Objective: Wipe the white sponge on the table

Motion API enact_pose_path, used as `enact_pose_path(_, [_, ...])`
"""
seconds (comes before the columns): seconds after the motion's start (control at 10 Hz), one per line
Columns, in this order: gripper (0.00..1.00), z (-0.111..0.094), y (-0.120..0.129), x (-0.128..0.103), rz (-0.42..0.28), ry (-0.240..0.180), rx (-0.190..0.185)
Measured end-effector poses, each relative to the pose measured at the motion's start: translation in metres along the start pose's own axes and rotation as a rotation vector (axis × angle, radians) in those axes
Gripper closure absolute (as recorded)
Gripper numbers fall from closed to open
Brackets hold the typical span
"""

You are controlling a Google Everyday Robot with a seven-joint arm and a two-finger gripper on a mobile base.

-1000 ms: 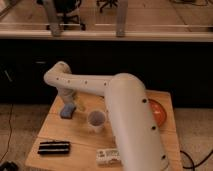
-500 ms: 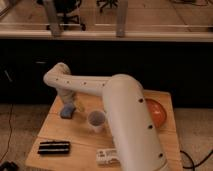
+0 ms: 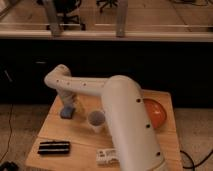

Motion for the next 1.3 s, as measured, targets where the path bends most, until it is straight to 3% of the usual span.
enact_pose_path(1.1, [0.22, 0.021, -0.003, -0.003, -0.009, -0.015, -0.019])
enact_pose_path(1.2, [0.25, 0.022, -0.004, -0.003, -0.009, -0.014, -0.019])
enact_pose_path(1.3, [0.38, 0.023, -0.003, -0.003, -0.008, -0.014, -0.018])
